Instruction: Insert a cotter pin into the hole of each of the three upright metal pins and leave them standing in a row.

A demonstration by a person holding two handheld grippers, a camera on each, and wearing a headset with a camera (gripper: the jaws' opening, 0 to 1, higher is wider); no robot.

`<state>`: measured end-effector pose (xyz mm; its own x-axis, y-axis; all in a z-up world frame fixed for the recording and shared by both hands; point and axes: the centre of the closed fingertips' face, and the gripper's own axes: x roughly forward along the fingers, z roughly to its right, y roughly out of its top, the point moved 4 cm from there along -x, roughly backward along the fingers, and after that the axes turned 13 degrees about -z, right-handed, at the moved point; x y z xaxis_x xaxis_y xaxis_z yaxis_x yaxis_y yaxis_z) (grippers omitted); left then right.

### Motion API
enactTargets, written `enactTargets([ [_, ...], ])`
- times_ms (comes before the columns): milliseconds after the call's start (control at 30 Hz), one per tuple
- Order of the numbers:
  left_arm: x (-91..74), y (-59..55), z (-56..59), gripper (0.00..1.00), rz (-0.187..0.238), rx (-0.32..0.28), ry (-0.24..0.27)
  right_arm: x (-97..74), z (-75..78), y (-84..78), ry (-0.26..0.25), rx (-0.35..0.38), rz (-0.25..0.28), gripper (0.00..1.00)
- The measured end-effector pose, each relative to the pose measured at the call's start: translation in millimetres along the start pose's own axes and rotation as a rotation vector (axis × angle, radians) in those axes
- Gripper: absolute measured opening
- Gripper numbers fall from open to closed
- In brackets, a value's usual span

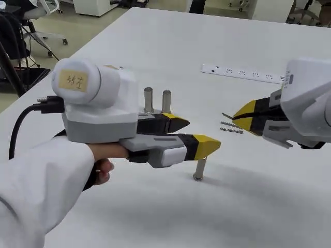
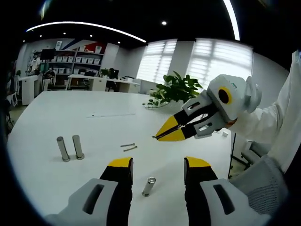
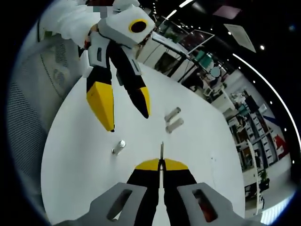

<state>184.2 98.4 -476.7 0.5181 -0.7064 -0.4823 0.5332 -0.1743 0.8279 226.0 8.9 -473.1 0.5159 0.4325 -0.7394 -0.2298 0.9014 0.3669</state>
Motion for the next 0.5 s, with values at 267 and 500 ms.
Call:
enactTargets([
  [267,2.6,8.7,-1.0,0.34,0.003,-0.014,-0.047,-4.1,-5.7,9.3,-0.025,-0.054,0.016,0.00],
  [500,7.3,14.3,0.7,0.23,-0.013,-0.020,-0.079,-12.6,-8.0,17.4,-0.039,-0.097,0.031,0.00],
])
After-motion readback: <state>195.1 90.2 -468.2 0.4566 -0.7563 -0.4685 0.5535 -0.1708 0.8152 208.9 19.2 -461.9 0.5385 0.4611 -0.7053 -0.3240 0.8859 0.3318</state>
